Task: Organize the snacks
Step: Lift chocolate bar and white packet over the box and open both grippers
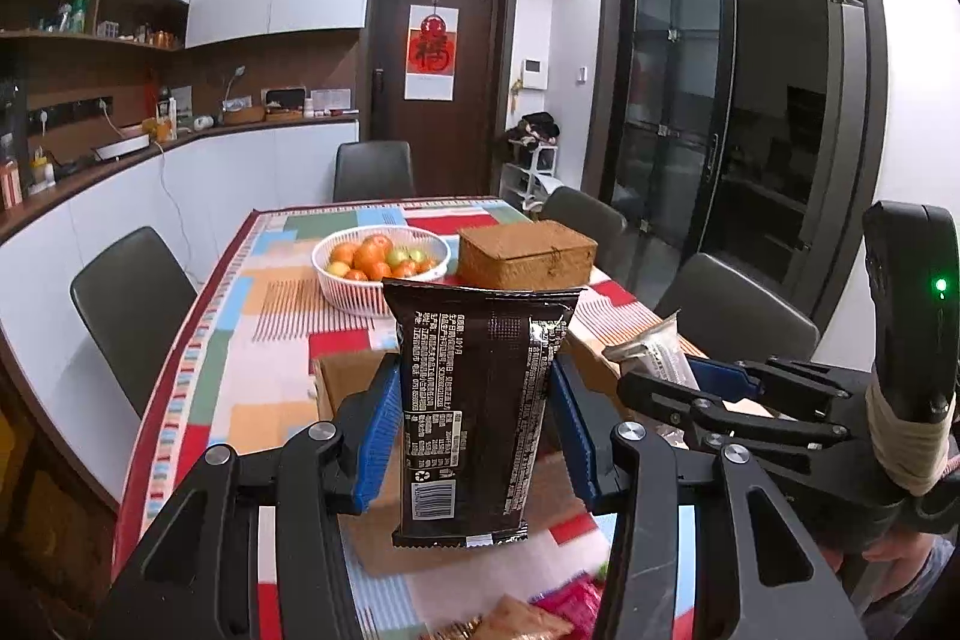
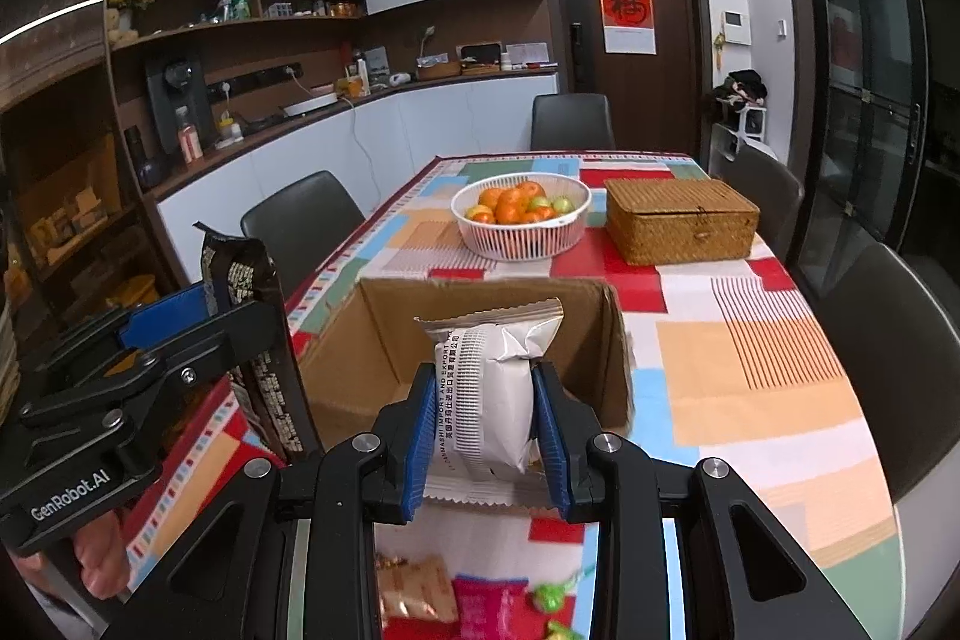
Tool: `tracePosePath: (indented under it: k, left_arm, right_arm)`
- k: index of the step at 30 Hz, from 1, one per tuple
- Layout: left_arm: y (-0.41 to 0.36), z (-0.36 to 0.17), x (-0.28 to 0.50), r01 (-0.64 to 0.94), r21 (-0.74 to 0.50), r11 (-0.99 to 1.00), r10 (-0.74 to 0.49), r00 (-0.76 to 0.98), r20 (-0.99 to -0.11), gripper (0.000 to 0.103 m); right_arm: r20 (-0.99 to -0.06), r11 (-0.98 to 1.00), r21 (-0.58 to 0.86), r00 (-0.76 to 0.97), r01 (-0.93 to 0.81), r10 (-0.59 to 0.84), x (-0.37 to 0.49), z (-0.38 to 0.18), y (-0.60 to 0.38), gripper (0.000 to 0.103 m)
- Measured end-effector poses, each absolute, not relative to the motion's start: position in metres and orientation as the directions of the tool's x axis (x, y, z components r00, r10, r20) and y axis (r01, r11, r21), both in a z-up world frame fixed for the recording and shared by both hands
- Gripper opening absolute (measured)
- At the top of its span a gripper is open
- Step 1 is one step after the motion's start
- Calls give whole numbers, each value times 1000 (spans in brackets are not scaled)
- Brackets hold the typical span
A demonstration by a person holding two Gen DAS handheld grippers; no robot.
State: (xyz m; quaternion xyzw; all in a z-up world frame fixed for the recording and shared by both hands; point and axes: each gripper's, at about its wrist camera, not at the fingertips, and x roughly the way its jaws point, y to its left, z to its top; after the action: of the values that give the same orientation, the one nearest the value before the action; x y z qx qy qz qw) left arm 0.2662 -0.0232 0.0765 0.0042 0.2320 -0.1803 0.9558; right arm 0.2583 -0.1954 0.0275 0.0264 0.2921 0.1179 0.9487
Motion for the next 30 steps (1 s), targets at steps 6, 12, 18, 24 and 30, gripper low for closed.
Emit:
tracePosePath:
  k: [6, 12, 18, 24, 30]
  left_arm:
    - [-23, 77, 298, 331, -70, 941, -325, 831, -451, 47]
    - [-24, 62, 332, 310, -84, 947, -309, 810, -499, 47]
    - [-26, 40, 362, 290, -128, 948, -310, 759, -572, 47]
    - [-30, 23, 376, 269, -116, 956, -281, 726, -628, 48]
    - [-27, 19, 369, 241, -89, 966, -241, 727, -643, 71]
  right_arm:
    - [-539, 971, 112, 808, -212, 239, 286, 32, -192, 32]
    - [-553, 972, 112, 799, -207, 234, 316, 26, -193, 32]
    - [-582, 972, 113, 780, -204, 231, 343, 13, -194, 32]
    - [-626, 968, 142, 739, -208, 250, 364, -3, -193, 32]
    - [-663, 969, 164, 706, -186, 248, 373, -14, -196, 47]
